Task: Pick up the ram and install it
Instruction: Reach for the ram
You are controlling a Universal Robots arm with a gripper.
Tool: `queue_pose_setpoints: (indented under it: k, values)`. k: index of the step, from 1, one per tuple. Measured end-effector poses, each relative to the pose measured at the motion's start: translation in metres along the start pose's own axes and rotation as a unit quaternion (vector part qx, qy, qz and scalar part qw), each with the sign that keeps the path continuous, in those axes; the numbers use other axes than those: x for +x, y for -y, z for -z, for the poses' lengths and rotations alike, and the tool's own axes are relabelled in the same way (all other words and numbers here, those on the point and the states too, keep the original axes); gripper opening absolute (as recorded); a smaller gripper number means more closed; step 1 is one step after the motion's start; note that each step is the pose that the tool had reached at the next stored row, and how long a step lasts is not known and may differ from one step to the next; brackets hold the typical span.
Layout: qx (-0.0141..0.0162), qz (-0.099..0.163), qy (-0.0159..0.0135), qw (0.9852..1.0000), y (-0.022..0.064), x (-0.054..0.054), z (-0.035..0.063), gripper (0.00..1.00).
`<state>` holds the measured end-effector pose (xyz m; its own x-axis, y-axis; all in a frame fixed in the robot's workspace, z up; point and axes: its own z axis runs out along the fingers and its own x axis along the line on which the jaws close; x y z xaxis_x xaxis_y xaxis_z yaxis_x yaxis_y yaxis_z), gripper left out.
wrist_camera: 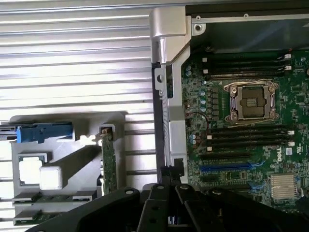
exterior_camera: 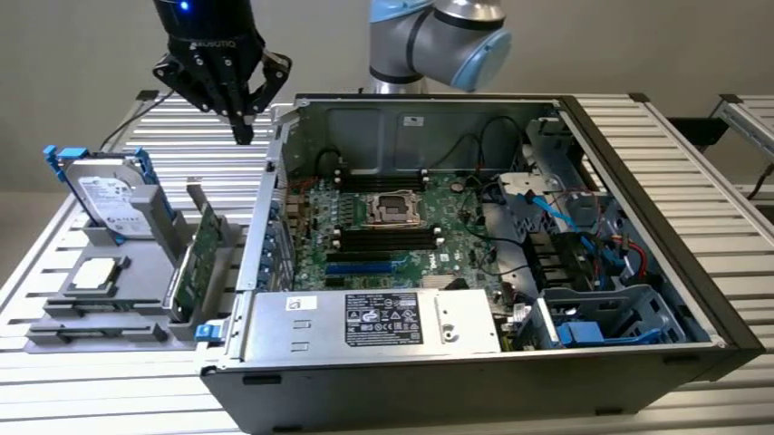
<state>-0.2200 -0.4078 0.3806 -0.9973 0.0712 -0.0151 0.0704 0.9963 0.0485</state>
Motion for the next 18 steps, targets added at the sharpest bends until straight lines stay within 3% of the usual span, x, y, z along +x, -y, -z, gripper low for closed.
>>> queue_pose_setpoints:
  k: [18]
  values:
    - [0.0,0.0,0.0,1.0,0.0282,0.08,-0.0092,0.11]
